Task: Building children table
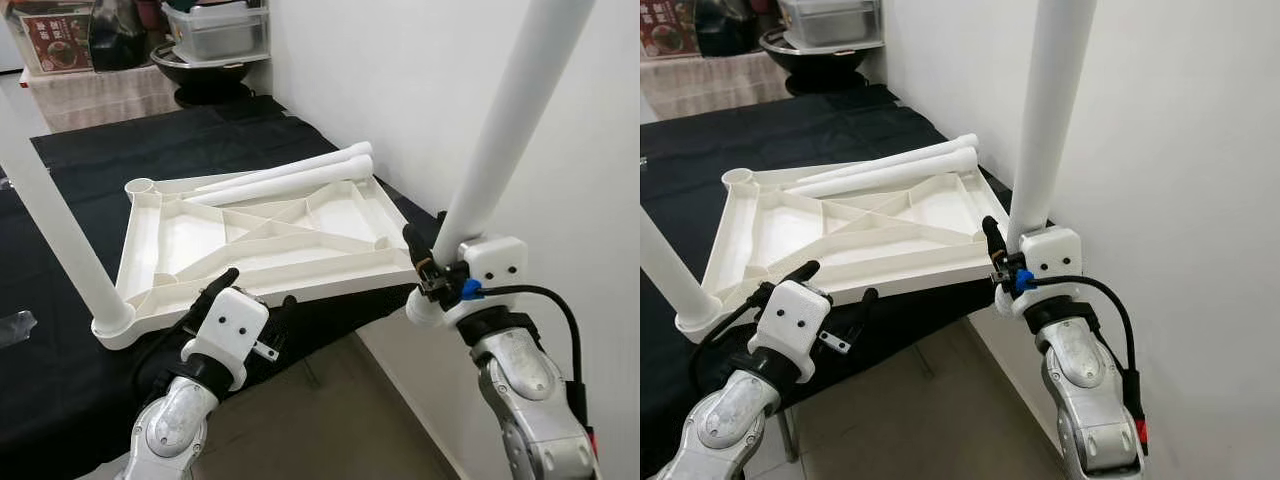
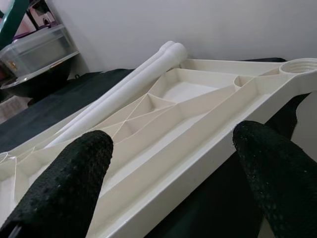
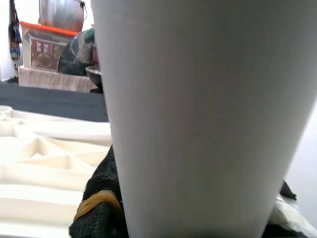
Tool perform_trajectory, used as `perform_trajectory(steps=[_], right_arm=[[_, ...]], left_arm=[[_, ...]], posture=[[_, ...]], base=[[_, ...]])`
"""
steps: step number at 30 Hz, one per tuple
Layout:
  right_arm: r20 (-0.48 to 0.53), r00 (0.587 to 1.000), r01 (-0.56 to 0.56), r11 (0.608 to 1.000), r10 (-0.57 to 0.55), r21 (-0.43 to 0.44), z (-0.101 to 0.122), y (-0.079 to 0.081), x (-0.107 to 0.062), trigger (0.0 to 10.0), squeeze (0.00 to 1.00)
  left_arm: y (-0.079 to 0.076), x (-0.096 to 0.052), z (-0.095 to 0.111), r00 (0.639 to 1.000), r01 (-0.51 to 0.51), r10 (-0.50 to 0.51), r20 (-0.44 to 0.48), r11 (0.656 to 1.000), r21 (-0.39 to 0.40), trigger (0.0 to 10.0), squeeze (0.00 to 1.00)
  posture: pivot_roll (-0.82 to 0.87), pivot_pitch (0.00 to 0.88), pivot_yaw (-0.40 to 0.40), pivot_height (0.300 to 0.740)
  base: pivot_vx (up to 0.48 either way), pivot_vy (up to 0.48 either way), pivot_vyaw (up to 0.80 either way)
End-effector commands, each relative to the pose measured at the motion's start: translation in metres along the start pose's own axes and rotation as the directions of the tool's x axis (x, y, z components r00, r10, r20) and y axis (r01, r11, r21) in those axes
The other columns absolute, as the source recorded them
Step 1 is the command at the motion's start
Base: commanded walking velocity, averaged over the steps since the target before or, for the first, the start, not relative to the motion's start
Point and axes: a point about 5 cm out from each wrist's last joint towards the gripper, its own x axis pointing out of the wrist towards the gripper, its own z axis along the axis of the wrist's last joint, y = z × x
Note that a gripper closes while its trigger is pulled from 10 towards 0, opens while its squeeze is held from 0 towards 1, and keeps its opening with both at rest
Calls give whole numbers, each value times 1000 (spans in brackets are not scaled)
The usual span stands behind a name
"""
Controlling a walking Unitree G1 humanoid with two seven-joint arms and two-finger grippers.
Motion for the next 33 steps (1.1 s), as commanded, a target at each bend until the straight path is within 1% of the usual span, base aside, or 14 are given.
perform_trajectory(steps=[1, 4, 9, 11, 15, 21, 25, 26, 30, 31, 33], right_arm=[[-1, 1000, 2, 1000, -2, -8, 1, -1, 1, 10000, 0], [3, 1000, -6, 1000, 6, -19, 2, -1, 2, 10000, 0], [2, 1000, -5, 1000, 5, -14, 1, -1, 4, 10000, 0], [10, 1000, -16, 999, 16, -30, 2, 0, 6, 10000, 0], [15, 1000, -18, 999, 19, -34, 3, 0, 7, 10000, 0], [37, 999, 6, 999, -5, -35, 8, -5, 13, 10000, 0], [59, 998, 16, 999, -14, -37, 13, -8, 18, 10000, 0], [69, 997, 19, 999, -17, -37, 15, -9, 20, 10000, 0], [86, 996, 26, 999, -23, -36, 20, -10, 23, 10000, 0], [103, 994, 31, 999, -27, -35, 24, -11, 26, 10000, 0], [103, 994, 31, 999, -27, -35, 24, -11, 26, 10000, 0]], left_arm=[[1, 1, -2, 1000, -11, 12, -15, 1000, 17, 10000, 0], [2, 2, -1, 1000, -19, 19, -7, 1000, 22, 10000, 0], [4, 4, 1, 1000, -31, 31, 1, 999, 20, 10000, 0], [6, 6, 4, 999, -44, 44, 9, 999, 26, 10000, 0], [6, 6, 4, 999, -47, 46, 15, 998, 33, 10000, 0], [6, 7, 3, 999, -47, 47, 8, 999, 19, 10000, 0], [7, 8, 3, 999, -53, 52, 5, 998, 20, 10000, 0], [9, 8, 3, 998, -68, 68, 0, 998, 4, 10000, 0], [11, 10, 3, 996, -86, 86, -5, 996, -19, 10000, 0], [13, 11, 2, 995, -101, 100, -17, 994, -40, 10000, 0], [13, 11, 2, 995, -101, 100, -17, 994, -40, 10000, 0]], posture=[[-24, 0, -37, 740], [-23, 0, -39, 740], [-18, 0, -47, 740], [-20, 0, -47, 740], [-20, 0, -46, 740], [-19, 0, -49, 740], [-17, 0, -52, 740], [-17, 0, -53, 740], [-17, 0, -53, 740], [-18, 0, -52, 740], [-18, 0, -52, 740]], base=[[0, 0, 0], [0, 0, 0], [0, 0, 0], [0, 0, 0], [0, 0, 0], [0, 0, 0], [0, -320, 0], [251, -382, 0], [260, -385, 0], [307, -364, 0], [307, -364, 0]])
